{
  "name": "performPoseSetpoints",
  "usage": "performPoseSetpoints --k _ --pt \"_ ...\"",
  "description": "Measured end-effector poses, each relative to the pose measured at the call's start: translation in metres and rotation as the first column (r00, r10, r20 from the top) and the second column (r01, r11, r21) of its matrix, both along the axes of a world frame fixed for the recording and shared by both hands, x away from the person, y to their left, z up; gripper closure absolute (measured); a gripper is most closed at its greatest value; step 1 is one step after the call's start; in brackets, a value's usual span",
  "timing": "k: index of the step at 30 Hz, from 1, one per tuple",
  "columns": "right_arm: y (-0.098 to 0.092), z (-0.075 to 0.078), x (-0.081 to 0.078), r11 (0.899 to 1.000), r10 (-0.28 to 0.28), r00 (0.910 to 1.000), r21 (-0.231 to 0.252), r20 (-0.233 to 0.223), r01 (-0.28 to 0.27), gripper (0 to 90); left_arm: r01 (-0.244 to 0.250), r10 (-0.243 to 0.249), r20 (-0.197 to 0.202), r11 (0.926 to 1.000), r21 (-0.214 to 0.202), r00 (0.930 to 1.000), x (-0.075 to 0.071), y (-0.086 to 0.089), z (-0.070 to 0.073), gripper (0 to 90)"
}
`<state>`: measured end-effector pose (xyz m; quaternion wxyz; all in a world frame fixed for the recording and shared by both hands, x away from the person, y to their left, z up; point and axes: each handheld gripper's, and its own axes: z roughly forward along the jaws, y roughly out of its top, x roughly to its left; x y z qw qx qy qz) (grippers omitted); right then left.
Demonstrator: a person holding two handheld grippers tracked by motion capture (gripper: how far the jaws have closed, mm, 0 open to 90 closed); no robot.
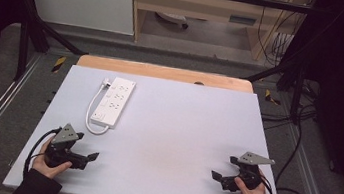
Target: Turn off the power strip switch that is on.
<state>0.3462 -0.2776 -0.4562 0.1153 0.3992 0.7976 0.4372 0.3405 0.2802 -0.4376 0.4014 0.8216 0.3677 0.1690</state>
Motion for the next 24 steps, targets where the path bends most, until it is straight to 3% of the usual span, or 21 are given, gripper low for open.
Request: performPoseSetpoints --k 24 --pt "0.0004 -0.0007 0.0004 1.0 0.0 1.0 -0.013 0.001 0.0 1.8 -0.029 0.029 0.003 0.9996 0.0 0.9996 0.0041 0.01 0.0064 7.5"
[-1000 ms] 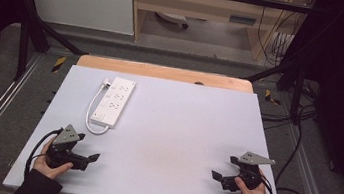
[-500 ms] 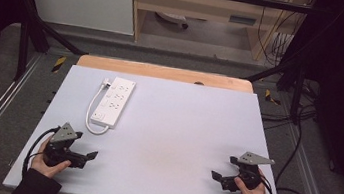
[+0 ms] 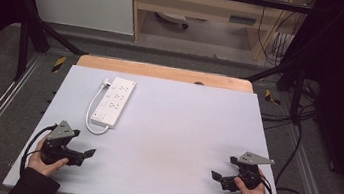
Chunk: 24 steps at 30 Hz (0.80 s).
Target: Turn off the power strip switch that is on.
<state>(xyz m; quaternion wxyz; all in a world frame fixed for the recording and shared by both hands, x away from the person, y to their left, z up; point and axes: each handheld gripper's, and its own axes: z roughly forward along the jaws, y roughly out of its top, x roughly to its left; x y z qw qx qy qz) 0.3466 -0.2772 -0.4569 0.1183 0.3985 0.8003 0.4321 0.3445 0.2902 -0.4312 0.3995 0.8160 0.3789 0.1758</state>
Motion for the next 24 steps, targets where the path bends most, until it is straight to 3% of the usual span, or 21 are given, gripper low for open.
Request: performPoseSetpoints --k 24 --pt "-0.0004 -0.0003 0.0003 1.0 -0.001 1.0 -0.005 -0.002 0.001 1.8 -0.024 0.024 0.001 0.9997 0.0 0.9997 0.0055 0.006 0.0055 7.7"
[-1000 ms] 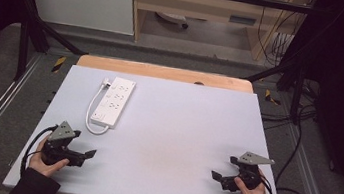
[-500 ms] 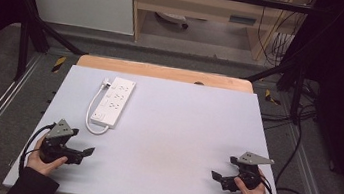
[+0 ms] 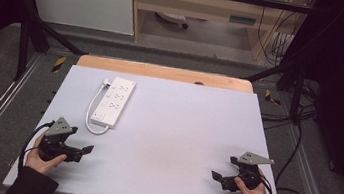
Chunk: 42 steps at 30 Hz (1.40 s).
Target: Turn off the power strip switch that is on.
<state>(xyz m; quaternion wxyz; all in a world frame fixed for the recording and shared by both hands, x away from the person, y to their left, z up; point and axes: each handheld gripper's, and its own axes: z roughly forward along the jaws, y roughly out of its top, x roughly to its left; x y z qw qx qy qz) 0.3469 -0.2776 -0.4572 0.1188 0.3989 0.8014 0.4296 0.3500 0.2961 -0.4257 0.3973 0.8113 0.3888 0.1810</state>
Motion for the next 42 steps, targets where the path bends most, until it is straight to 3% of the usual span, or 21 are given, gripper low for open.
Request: performPoseSetpoints --k 42 --pt "0.0 0.001 0.0 1.0 -0.008 1.0 -0.008 -0.001 0.008 1.8 -0.034 0.034 -0.003 0.9991 0.026 0.9994 0.013 -0.001 0.016 8.3"
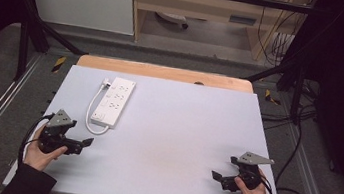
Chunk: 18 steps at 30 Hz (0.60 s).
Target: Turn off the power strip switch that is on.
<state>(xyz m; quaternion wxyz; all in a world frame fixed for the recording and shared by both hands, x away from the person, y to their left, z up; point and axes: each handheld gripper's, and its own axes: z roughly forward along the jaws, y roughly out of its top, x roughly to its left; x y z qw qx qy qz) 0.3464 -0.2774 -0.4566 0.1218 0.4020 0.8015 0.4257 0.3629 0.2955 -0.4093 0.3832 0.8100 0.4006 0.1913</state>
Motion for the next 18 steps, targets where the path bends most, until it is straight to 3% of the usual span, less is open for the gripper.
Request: performPoseSetpoints --k 18 --pt "0.0 0.0 0.0 1.0 0.001 1.0 0.003 0.003 -0.001 1.8 -0.008 0.008 0.004 1.0 0.005 1.0 0.012 -0.005 0.01 8.8"
